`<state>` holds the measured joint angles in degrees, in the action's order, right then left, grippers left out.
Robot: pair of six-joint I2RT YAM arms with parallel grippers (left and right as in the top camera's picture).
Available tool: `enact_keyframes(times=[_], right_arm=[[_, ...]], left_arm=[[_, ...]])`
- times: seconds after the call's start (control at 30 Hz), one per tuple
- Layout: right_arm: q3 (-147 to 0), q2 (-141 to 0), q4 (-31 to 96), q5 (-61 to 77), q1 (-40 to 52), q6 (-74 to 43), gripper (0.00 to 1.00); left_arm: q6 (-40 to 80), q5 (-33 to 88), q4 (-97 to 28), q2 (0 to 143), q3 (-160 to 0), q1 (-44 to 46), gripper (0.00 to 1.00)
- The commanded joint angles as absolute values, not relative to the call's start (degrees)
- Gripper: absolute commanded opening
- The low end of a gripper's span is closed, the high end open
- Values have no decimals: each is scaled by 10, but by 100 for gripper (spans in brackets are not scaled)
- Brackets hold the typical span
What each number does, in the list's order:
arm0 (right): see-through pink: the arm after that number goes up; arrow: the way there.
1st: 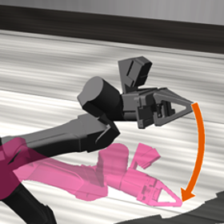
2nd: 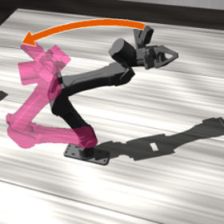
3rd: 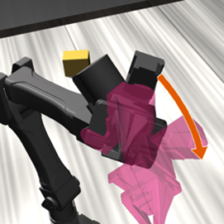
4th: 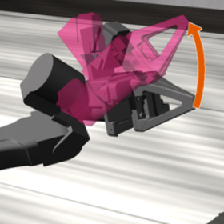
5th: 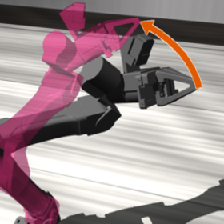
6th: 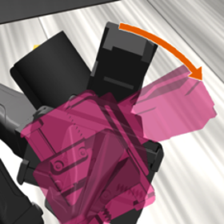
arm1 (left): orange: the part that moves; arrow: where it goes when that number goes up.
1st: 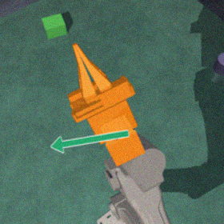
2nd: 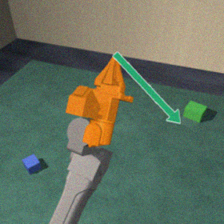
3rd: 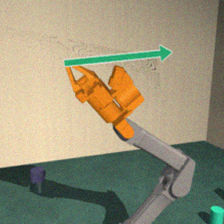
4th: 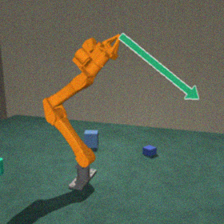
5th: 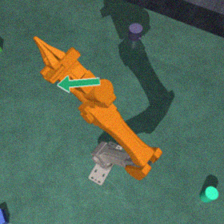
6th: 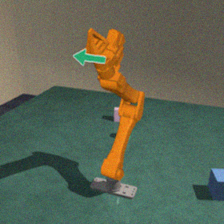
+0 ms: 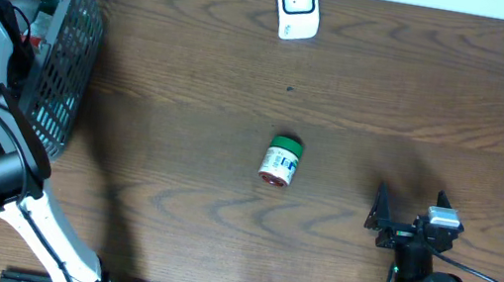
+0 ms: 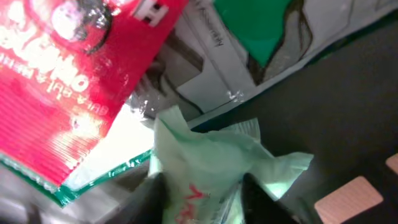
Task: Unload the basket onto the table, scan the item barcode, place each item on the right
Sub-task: 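Reach the left gripper back into the basket toward the wipes pack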
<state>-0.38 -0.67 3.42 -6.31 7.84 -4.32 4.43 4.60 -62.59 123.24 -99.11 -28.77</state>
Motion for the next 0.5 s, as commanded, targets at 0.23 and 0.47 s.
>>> enact_keyframes(times=[0.23,0.47], right_arm=[[-3,-4,36,-70,72,-41,99],[-3,-4,36,-70,72,-41,99]], left_arm=[[50,56,-630,1176,-1032,-291,7],[55,56,-603,1074,-1033,-304,7]])
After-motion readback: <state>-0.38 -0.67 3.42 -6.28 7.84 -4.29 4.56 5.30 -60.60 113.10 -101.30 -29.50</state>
